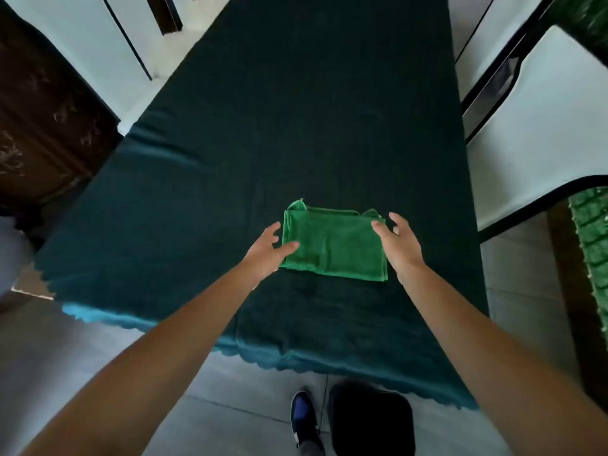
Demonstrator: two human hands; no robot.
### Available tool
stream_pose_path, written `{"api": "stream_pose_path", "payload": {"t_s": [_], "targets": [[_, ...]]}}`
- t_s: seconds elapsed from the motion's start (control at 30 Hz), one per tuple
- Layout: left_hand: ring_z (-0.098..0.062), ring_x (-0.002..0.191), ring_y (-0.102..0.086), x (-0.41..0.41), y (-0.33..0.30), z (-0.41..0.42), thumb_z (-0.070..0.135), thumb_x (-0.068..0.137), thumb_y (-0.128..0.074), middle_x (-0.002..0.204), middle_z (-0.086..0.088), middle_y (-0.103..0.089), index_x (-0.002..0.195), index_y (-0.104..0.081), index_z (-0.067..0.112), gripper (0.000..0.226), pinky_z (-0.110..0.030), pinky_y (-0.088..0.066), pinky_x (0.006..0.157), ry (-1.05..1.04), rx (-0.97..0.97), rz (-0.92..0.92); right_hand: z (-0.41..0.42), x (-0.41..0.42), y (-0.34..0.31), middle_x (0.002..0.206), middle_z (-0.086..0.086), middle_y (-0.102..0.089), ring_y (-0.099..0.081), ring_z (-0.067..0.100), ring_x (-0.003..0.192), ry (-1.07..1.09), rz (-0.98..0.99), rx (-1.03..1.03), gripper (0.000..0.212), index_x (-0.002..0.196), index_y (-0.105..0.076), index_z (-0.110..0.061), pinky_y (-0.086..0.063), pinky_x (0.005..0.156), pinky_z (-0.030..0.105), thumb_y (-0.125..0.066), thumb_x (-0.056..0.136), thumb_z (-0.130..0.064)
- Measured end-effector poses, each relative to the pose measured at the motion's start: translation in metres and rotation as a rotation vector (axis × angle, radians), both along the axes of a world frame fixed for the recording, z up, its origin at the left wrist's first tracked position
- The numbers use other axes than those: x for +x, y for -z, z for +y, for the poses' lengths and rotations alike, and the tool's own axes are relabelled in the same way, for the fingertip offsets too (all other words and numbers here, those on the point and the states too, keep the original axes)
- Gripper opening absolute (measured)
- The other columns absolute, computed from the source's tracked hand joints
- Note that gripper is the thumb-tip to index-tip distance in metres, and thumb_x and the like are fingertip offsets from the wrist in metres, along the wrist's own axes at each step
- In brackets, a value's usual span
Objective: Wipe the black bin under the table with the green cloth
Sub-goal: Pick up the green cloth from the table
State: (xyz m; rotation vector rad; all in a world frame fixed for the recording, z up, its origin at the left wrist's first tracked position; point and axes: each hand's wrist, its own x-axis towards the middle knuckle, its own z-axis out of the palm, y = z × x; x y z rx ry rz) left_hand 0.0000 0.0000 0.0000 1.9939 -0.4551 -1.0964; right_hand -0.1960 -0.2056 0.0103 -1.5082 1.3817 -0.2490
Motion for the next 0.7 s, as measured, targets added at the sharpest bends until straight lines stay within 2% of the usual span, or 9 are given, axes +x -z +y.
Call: {"api": "stream_pose_path", "payload": {"t_s": [0.13, 0.2, 0.27, 0.33, 0.4, 0.43, 0.57, 0.63, 0.7], "targets": [[-0.02, 0.124, -0.058, -0.001, 0.012, -0.007, 0.04, 0.095, -0.071, 0.154, -0.001, -0.044, 0.152, -0.038, 0.044, 0.066, -0.041, -0.053, 0.102, -0.104, -0.061, 0.052, 0.013, 0.008, 0.015, 0.153, 0.002, -0.048, -0.053, 0.028, 0.134, 0.148, -0.063, 0.144, 0.078, 0.157, -0.031, -0.038, -0.045, 0.111, 0.053, -0.068, 0.091, -0.057], [-0.021, 0.124, -0.058, -0.006, 0.026, -0.011, 0.037, 0.094, -0.071, 0.154, -0.001, -0.045, 0.152, -0.041, 0.039, 0.065, -0.046, -0.052, 0.105, -0.141, -0.029, 0.001, 0.021, 0.012, 0.026, 0.151, 0.002, -0.05, -0.056, 0.028, 0.13, 0.196, -0.045, 0.138, 0.081, 0.158, -0.032, -0.032, -0.049, 0.107, 0.05, -0.072, 0.09, -0.052], [-0.022, 0.119, -0.061, -0.006, 0.033, -0.012, 0.034, 0.093, -0.073, 0.149, -0.002, -0.049, 0.153, -0.042, 0.032, 0.067, -0.047, -0.056, 0.099, -0.144, 0.005, -0.062, 0.026, 0.017, 0.03, 0.148, 0.004, -0.051, -0.059, 0.028, 0.123, 0.212, 0.004, 0.091, 0.084, 0.157, -0.034, -0.024, -0.054, 0.097, 0.044, -0.076, 0.087, -0.046], [-0.017, 0.1, -0.068, -0.008, 0.035, -0.014, 0.033, 0.092, -0.074, 0.126, -0.001, -0.064, 0.151, -0.041, 0.028, 0.068, -0.036, -0.061, 0.08, -0.135, 0.024, -0.043, 0.026, 0.021, 0.034, 0.145, 0.006, -0.053, -0.061, 0.027, 0.114, 0.186, 0.083, 0.064, 0.085, 0.155, -0.036, -0.019, -0.053, 0.086, 0.039, -0.08, 0.085, -0.041], [-0.009, 0.075, -0.069, -0.009, 0.035, -0.013, 0.031, 0.092, -0.076, 0.101, 0.001, -0.071, 0.147, -0.043, 0.026, 0.065, -0.021, -0.054, 0.054, -0.076, 0.017, 0.021, 0.029, 0.024, 0.037, 0.144, 0.007, -0.056, -0.061, 0.022, 0.103, 0.101, 0.152, 0.093, 0.085, 0.154, -0.039, -0.016, -0.048, 0.078, 0.033, -0.081, 0.084, -0.037], [-0.006, 0.066, -0.067, -0.013, 0.036, -0.012, 0.029, 0.092, -0.076, 0.095, 0.001, -0.072, 0.144, -0.046, 0.023, 0.06, -0.018, -0.049, 0.049, -0.053, 0.016, 0.053, 0.028, 0.021, 0.036, 0.143, 0.007, -0.057, -0.06, 0.018, 0.096, 0.026, 0.198, 0.086, 0.084, 0.154, -0.041, -0.014, -0.046, 0.075, 0.03, -0.081, 0.084, -0.035], [-0.012, 0.061, -0.053, -0.017, 0.036, -0.005, 0.022, 0.098, -0.067, 0.082, -0.001, -0.067, 0.121, -0.069, 0.015, 0.024, -0.024, -0.044, 0.053, 0.004, 0.051, 0.107, 0.026, 0.011, 0.031, 0.133, 0.006, -0.065, -0.067, 0.024, 0.104, -0.193, 0.357, 0.026, 0.06, 0.139, -0.058, -0.015, -0.052, 0.08, 0.034, -0.079, 0.085, -0.03], [-0.013, 0.061, -0.05, -0.015, 0.036, -0.001, 0.018, 0.099, -0.064, 0.078, -0.001, -0.063, 0.109, -0.074, 0.018, 0.014, -0.026, -0.043, 0.054, -0.007, 0.037, 0.128, 0.028, 0.007, 0.03, 0.115, 0.01, -0.073, -0.07, 0.026, 0.093, -0.255, 0.398, -0.028, 0.036, 0.119, -0.069, -0.011, -0.06, 0.084, 0.044, -0.073, 0.086, -0.026], [-0.013, 0.06, -0.05, -0.018, 0.029, 0.002, 0.016, 0.098, -0.064, 0.077, -0.003, -0.061, 0.1, -0.076, 0.019, 0.012, -0.028, -0.043, 0.056, -0.041, -0.005, 0.145, 0.027, -0.003, 0.029, 0.101, 0.011, -0.075, -0.071, 0.029, 0.089, -0.258, 0.392, -0.063, 0.025, 0.109, -0.074, -0.009, -0.061, 0.084, 0.049, -0.067, 0.089, -0.023]]}}
